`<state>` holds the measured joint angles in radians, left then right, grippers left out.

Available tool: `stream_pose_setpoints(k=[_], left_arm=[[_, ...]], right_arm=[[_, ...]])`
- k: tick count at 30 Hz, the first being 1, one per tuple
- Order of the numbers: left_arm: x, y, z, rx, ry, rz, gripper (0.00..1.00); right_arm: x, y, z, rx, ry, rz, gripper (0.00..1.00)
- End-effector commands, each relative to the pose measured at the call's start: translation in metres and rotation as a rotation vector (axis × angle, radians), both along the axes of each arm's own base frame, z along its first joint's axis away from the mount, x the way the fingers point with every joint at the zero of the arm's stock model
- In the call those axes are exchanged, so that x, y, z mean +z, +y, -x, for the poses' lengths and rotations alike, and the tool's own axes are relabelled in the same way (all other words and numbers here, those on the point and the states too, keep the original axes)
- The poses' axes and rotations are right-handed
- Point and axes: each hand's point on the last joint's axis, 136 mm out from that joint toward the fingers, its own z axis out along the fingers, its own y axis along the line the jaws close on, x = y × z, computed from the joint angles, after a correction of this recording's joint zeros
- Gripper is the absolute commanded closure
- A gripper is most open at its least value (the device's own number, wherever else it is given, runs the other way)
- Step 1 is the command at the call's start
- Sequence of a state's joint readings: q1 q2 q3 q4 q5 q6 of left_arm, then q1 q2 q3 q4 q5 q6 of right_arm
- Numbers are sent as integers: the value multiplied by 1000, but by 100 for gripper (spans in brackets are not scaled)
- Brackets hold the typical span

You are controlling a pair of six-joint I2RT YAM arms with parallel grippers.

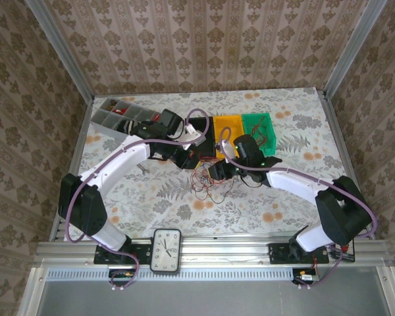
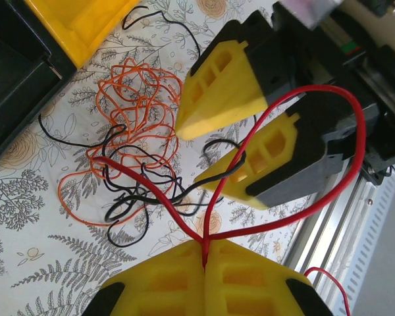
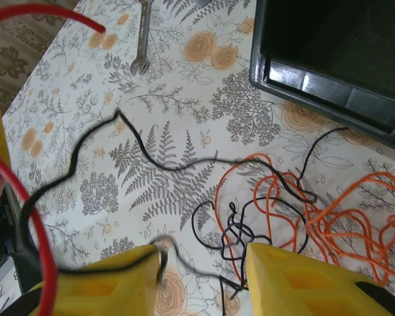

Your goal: Untangle the cables

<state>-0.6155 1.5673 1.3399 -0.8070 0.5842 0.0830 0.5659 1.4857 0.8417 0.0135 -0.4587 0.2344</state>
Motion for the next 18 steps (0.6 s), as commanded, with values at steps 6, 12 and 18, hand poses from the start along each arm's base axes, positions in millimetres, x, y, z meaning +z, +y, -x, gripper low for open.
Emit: stream_pose_setpoints(k=[6,12,18], left_arm=[[-3,-3,3,-18,14,11,100],[-6,1,-6,18,-20,-19,100],[-26,47,-65,300,-198,-257,100]], right_arm=[[18,18,-8,37,-46,-53,62],[9,3,-18,-58,-62,1,94],[-2,-60,-24,-332,-95,131,99]])
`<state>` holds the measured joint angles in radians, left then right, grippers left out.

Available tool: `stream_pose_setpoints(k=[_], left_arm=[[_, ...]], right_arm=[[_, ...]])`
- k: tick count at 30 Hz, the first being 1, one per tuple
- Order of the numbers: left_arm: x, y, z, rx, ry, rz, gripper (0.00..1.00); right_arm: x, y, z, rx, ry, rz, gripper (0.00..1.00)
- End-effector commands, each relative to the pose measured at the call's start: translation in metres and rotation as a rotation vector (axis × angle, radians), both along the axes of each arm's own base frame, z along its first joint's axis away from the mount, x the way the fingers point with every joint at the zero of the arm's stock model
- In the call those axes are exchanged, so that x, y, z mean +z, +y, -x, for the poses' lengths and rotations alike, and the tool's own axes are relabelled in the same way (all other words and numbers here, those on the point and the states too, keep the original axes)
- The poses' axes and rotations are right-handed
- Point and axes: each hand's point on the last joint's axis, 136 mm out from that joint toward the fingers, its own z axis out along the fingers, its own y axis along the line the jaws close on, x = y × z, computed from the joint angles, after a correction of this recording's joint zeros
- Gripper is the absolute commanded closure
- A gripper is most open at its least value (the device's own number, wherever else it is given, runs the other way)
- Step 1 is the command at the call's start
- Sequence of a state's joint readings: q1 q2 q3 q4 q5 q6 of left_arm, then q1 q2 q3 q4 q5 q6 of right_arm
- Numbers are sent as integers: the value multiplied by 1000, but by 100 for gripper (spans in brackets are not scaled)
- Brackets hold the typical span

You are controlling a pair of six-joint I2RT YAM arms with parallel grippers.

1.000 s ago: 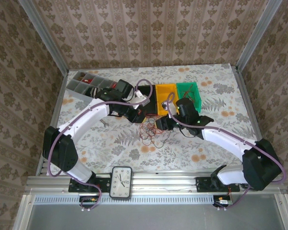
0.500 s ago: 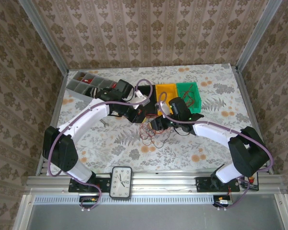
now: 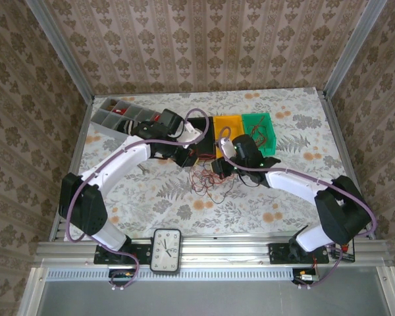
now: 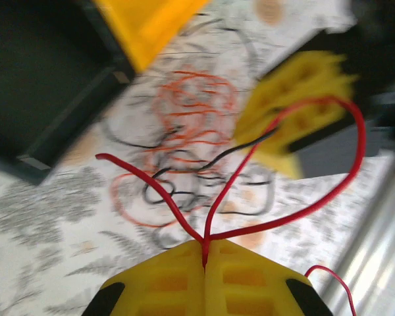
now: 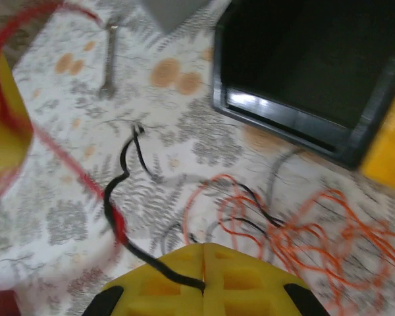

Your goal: Untangle the cables

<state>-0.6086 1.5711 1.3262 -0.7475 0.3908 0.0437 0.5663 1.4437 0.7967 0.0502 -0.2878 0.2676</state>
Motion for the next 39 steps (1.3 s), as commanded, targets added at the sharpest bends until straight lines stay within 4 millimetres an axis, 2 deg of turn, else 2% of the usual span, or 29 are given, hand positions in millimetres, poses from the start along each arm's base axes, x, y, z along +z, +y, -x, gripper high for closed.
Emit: stream_pose_setpoints(k=[1,3,7,10,12,16,19,22,23,24,26,29,31,33,39], left_arm=[[-16,40,-40,215,-99,-170,100],[-20,54,-48,276,-100,-206,100],[-24,65,-53,329,-100,-216,100],[-23,77,-57,394,-128,-234,100],[-22,87,-59,441,-140,-247,100],[-15,119,-64,580,-189,-297,100],[-10,142,-64,686,-213,-315,100],[-7,178,-66,832,-217,-341,100],[-6,180,-66,845,-212,-328,100],[-2,173,-68,818,-214,-281,100],[13,143,-70,715,-246,-153,100],[51,79,-70,512,-295,61,100],[72,37,-69,381,-321,111,100],[84,-1,-74,293,-322,128,100],[76,-115,-123,205,-339,159,100]], right_arm=[[-1,-55,-8,-254,-30,87,100],[-6,-88,-7,-389,-18,117,100],[-17,-155,3,-663,27,147,100],[-26,-195,16,-837,66,152,100],[-29,-213,22,-910,78,169,100],[-35,-242,36,-1040,109,198,100],[-41,-254,43,-1097,130,183,100],[-47,-264,50,-1153,160,178,100],[-49,-265,51,-1155,167,172,100],[-50,-266,51,-1158,171,164,100],[-51,-266,51,-1161,173,157,100],[-52,-265,50,-1158,164,138,100],[-53,-265,49,-1158,159,125,100],[-54,-264,48,-1154,160,118,100],[-53,-254,40,-1091,147,69,99]])
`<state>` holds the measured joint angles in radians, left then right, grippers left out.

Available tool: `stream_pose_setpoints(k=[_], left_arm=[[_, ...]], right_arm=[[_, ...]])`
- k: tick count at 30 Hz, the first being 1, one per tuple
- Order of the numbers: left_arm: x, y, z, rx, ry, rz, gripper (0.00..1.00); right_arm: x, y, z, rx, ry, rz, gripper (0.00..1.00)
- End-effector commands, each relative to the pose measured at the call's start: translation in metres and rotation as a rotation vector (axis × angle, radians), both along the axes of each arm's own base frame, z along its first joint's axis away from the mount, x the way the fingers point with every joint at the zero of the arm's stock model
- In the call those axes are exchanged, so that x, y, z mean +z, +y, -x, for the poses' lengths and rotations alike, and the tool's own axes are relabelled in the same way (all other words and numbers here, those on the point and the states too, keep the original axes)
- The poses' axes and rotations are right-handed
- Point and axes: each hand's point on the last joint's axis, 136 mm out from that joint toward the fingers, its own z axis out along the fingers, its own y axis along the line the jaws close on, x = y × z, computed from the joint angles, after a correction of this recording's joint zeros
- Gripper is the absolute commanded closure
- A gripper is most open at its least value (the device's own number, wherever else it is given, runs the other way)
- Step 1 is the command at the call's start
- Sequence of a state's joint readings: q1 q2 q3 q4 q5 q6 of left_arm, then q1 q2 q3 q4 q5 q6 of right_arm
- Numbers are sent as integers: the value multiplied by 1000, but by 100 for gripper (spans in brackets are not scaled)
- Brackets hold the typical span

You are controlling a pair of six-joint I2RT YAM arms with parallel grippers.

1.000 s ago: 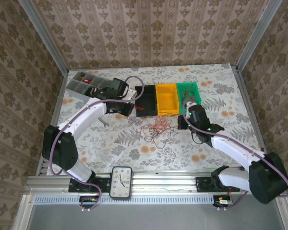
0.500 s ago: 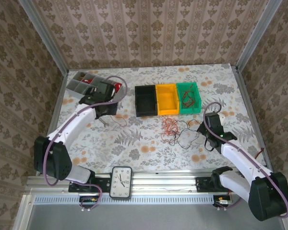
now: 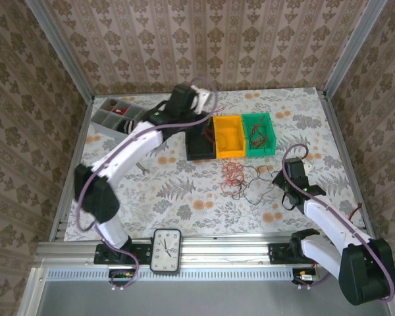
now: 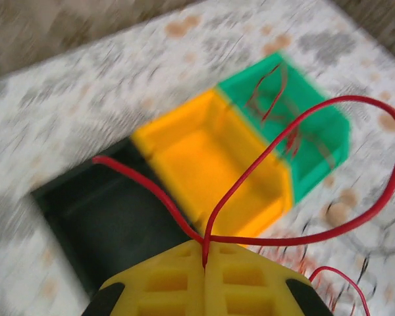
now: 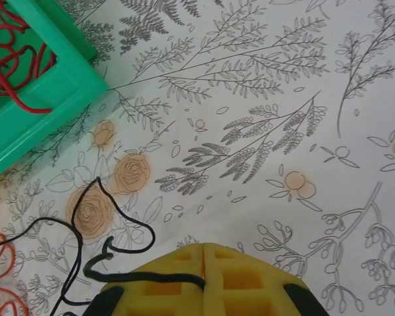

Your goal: Untangle the cables

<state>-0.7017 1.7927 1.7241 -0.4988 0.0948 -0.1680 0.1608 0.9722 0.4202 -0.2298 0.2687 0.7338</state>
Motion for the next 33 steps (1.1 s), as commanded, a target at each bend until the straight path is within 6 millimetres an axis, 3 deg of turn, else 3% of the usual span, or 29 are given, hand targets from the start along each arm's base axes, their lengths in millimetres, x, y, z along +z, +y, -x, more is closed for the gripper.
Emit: stream_pose_setpoints(k=[1,5,8,12,16,22,23,24,28,33], left_arm=[[-20,-56,-22,-47,-4,12,100],[-38,-114,-57,-23,-38,52,100],[-49,-144,-78,3,-98,78,100],[-56,-160,-99,76,-157,175,100],[-67,-185,-90,32,-171,203,100],[-92,-187,-88,49,-137,188,100],[-91,-188,-88,45,-137,192,94],[-88,-189,-86,37,-139,199,80],[-72,-186,-84,37,-161,195,50],[-47,-170,-79,49,-222,151,40]], right_arm=[[0,8,-5,46,-32,-38,98],[-4,11,-10,73,-29,-53,98],[-7,13,-13,93,-25,-60,98],[-9,18,-16,118,-20,-77,98],[-7,24,-20,165,-29,-83,98],[-8,26,-20,183,-36,-89,97],[-8,26,-20,187,-38,-89,97],[-7,26,-20,187,-38,-89,97],[-7,26,-20,185,-40,-94,97],[-2,26,-20,186,-55,-101,97]])
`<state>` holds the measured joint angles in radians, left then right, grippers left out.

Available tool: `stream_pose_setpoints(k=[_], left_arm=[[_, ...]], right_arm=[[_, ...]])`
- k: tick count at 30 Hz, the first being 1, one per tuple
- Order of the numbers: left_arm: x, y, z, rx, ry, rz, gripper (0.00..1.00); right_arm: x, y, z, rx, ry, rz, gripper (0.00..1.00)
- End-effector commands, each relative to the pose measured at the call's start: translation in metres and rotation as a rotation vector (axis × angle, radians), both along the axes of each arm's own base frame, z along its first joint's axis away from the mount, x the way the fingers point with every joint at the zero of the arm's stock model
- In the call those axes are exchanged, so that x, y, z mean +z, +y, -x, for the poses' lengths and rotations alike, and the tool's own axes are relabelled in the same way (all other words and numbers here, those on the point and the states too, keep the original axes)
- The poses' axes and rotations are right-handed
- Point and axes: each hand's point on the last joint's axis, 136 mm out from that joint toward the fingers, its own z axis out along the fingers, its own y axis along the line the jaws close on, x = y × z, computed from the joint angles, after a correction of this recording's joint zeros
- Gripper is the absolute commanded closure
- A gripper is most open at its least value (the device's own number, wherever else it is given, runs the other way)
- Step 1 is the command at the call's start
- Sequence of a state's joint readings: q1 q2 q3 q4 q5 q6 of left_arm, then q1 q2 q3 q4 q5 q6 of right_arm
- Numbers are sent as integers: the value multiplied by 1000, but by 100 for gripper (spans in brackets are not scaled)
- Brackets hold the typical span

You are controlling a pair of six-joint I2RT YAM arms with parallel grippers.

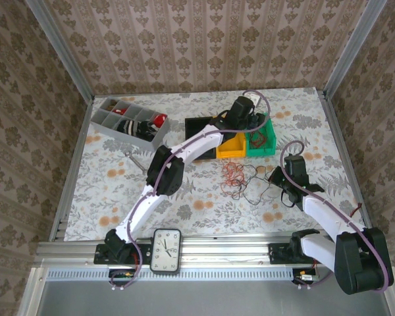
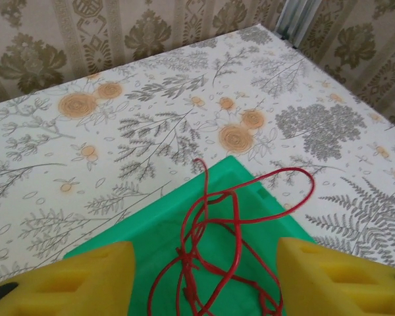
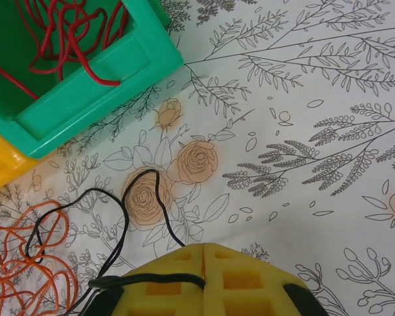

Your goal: Untangle the cables

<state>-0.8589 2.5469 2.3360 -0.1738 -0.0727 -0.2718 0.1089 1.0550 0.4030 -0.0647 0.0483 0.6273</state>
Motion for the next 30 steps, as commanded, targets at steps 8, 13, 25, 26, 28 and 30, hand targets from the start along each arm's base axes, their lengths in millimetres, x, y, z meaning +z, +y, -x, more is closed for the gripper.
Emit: stream_pose_setpoints(k=[8,13,25,26,28,30], left_arm=[[81,67,64,-157,-55,-1,36],[24,109,136,-366,82,-184,36],[-78,108,172,-450,213,-452,34],[-82,107,172,-448,220,-464,34],[-92,105,174,-446,233,-488,34],[-101,103,176,-448,244,-510,34]], right_arm=[[12,6,2,51,-36,-8,97],[15,11,1,86,-49,-14,97],[35,11,-5,85,-84,-12,96],[35,11,-5,85,-83,-12,96],[33,12,-4,88,-80,-14,96],[34,12,-4,88,-81,-17,96]])
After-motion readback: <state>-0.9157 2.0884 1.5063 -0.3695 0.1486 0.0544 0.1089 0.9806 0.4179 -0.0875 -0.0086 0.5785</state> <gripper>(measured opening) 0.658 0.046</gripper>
